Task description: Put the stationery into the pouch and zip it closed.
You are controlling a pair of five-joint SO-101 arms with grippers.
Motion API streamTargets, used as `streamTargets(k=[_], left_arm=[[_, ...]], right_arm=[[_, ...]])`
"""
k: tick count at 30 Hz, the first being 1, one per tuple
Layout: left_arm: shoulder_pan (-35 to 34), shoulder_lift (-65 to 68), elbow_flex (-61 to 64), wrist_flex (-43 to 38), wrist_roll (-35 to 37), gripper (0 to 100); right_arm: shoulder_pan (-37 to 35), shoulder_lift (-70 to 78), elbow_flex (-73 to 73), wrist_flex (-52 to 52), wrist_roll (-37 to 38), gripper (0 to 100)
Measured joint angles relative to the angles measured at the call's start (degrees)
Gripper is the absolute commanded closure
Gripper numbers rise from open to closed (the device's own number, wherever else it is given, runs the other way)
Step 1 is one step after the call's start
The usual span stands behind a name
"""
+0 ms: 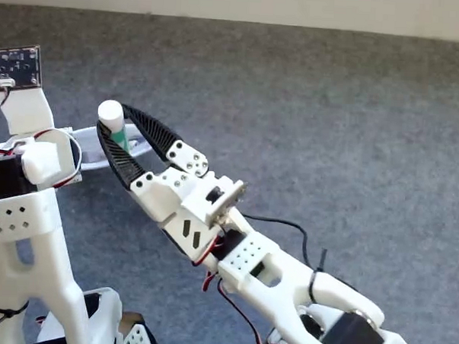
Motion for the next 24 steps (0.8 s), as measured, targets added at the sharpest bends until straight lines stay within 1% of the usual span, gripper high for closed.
streamTargets(k=[6, 22, 24], left_arm=[[0.00, 0.00, 0.00, 0.00, 0.00, 99], [0.00, 0.00, 0.00, 0.09, 0.00, 99], [0.00, 0.00, 0.00, 0.09, 0.00, 99]], right_arm=[[0.09, 3.96, -0.18, -0.97, 0.09, 99.5], [0.09, 4.48, -0.26, -0.97, 0.00, 99.4], [0.09, 4.48, -0.26, -0.97, 0.00, 96.7]])
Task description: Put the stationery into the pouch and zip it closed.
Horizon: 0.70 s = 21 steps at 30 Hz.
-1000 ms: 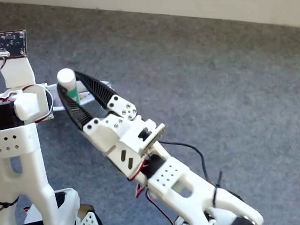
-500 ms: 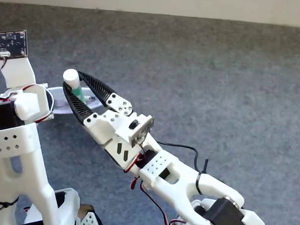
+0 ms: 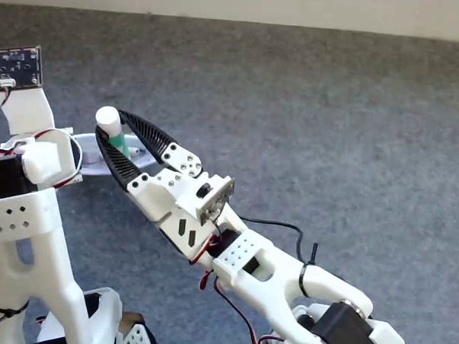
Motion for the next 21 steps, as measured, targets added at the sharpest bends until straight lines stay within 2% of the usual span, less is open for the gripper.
streamTargets(k=[5, 9, 21], left_arm=[[0.00, 0.00, 0.00, 0.00, 0.00, 99], [0.00, 0.00, 0.00, 0.00, 0.00, 99], [0.00, 0.00, 0.00, 0.00, 0.00, 99]], right_arm=[[0.00, 0.00, -0.09, 4.31, 0.00, 87.5], [0.00, 0.09, 0.00, 7.74, 0.00, 87.5], [0.00, 0.09, 0.00, 7.82, 0.00, 87.5]])
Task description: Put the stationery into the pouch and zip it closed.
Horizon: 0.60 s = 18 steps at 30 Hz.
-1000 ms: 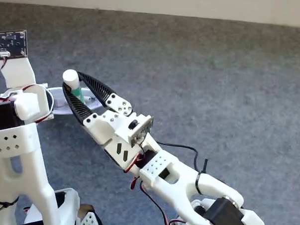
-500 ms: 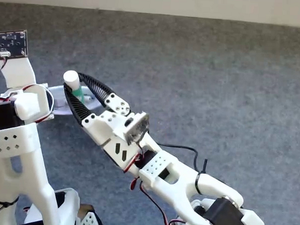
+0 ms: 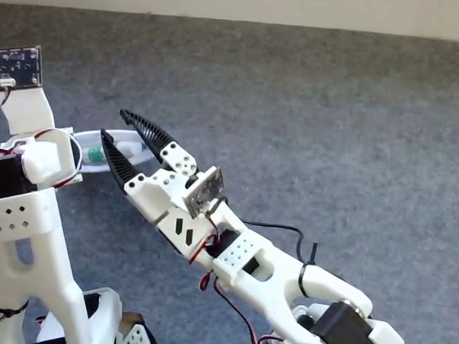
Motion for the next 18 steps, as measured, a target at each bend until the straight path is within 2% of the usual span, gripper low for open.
streamTargets(k=[9, 18], left_arm=[[0.00, 0.00, 0.00, 0.00, 0.00, 99], [0.00, 0.00, 0.00, 0.00, 0.00, 99]], right_arm=[[1.76, -2.55, 0.00, 1.05, 0.00, 87.5], [4.57, -13.45, 0.00, 16.97, 0.00, 87.5]])
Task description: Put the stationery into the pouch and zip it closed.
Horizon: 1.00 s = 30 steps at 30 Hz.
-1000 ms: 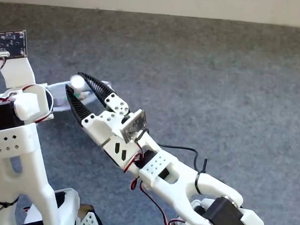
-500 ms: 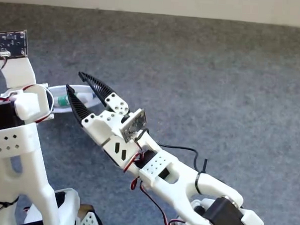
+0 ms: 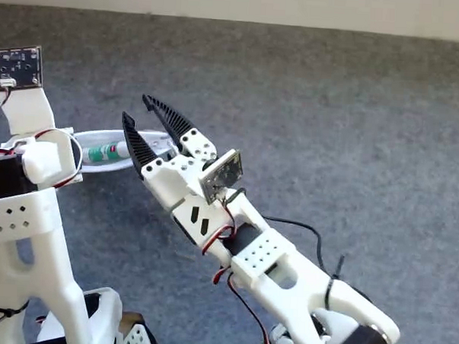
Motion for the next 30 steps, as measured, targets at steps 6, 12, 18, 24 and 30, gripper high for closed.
streamTargets(k=[6, 12, 18, 24, 30], left_arm=[[0.00, 0.00, 0.00, 0.00, 0.00, 99], [0.00, 0.00, 0.00, 0.00, 0.00, 99], [0.00, 0.00, 0.00, 0.00, 0.00, 99], [0.00, 0.00, 0.00, 0.00, 0.00, 99], [0.00, 0.00, 0.00, 0.00, 0.00, 99]], right_arm=[[0.00, -8.88, 1.32, 11.87, 0.00, 87.5], [0.00, -21.71, 9.58, 21.54, 0.00, 87.5], [0.00, -33.49, 15.82, 30.24, 0.00, 87.5], [0.35, -35.60, 18.90, 34.37, 0.00, 87.5], [3.52, -35.52, 19.60, 34.55, 0.00, 87.5]])
